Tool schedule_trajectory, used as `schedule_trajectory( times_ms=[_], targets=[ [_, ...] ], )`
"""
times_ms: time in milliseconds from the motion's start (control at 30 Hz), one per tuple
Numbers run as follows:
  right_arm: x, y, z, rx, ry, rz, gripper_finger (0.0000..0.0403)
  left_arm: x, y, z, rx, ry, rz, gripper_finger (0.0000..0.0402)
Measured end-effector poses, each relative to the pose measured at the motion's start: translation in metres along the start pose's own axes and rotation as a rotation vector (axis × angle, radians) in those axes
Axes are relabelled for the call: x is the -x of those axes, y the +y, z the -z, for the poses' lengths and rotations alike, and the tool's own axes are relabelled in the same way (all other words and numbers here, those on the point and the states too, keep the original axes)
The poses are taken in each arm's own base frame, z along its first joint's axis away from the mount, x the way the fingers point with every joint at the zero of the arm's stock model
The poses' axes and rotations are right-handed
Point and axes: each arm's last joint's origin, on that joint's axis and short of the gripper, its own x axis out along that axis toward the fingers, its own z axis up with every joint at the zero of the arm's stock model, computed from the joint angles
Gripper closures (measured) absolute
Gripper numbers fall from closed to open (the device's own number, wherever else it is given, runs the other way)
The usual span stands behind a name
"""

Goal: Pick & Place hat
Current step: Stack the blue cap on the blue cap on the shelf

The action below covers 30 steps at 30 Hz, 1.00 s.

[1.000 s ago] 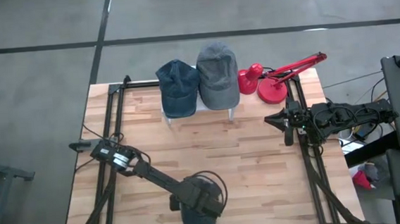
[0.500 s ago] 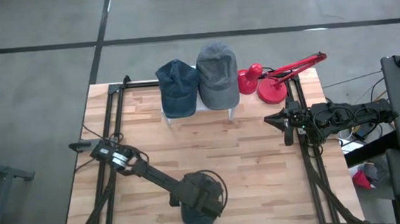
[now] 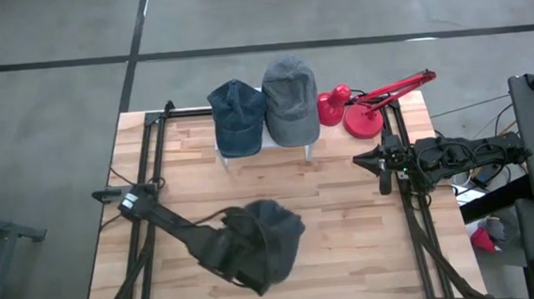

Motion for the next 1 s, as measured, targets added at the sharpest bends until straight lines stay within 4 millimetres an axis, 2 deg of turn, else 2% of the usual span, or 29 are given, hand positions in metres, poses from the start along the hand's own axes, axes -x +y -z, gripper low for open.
schedule_trajectory(
  times_ms=[200,367,667,833,1000],
  targets=[
    [0.000,0.000,0.000,0.002,0.004,0.001,0.0358,0.036,-0.008,-0.036,-0.040,-0.180,0.168,0.0390],
    [0.000,0.000,0.000,0.001,0.003,0.001,0.0359,0.052,-0.014,-0.069,-0.080,-0.331,0.250,0.0390],
    [0.000,0.000,0.000,0.002,0.002,0.001,0.0359,0.071,-0.014,-0.167,-0.195,-0.592,0.190,0.0390],
    [0.000,0.000,0.000,0.002,0.002,0.001,0.0359,0.072,-0.008,-0.220,-0.174,-0.722,0.092,0.0390],
    [0.000,0.000,0.000,0.001,0.002,0.002,0.0358,0.050,-0.008,-0.263,-0.114,-0.788,-0.046,0.0390]
  ],
)
